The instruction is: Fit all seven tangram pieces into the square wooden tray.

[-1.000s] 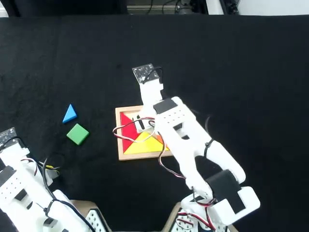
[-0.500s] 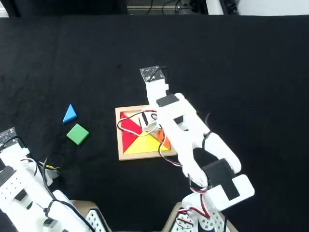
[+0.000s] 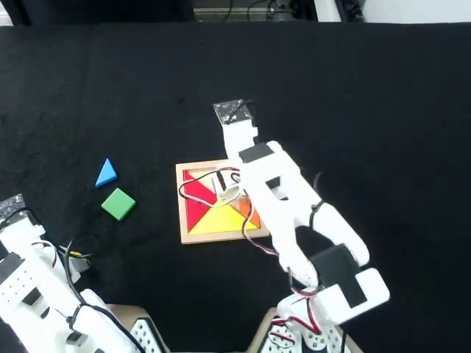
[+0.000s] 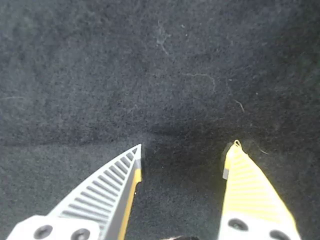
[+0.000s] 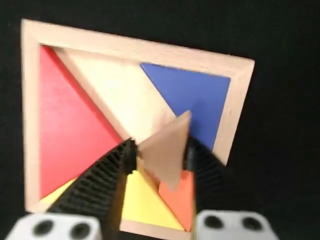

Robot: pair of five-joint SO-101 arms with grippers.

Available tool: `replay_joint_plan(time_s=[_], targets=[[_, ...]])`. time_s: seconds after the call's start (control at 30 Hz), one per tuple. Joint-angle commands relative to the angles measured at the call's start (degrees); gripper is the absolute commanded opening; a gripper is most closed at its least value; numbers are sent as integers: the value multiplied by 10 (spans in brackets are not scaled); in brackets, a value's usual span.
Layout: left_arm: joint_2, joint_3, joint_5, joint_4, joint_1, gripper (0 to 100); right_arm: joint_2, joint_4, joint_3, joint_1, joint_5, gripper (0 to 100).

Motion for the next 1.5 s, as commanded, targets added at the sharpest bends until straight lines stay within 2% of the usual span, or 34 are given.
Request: replay_joint_plan(time_s=[0.0, 0.43, 0.6, 0.67, 0.87, 1.0, 1.47], targets=[[-5, -2, -4, -10, 6, 267, -48, 0, 3, -36, 40, 194], [-5, -2, -4, -10, 6, 267, -55, -17, 2, -46, 51, 190], [-5, -2, -4, -10, 6, 267, -54, -69, 0, -43, 82, 5], [-5, -2, -4, -10, 6, 267, -54, -71, 0, -45, 95, 32], [-5, 0, -4, -10, 6, 267, -53, -75, 0, -45, 99, 11], [-5, 0, -4, -10, 6, 267, -47, -84, 0, -45, 129, 11], [-5, 0, -4, -10, 6, 267, 121, -29, -119, -43, 131, 11]])
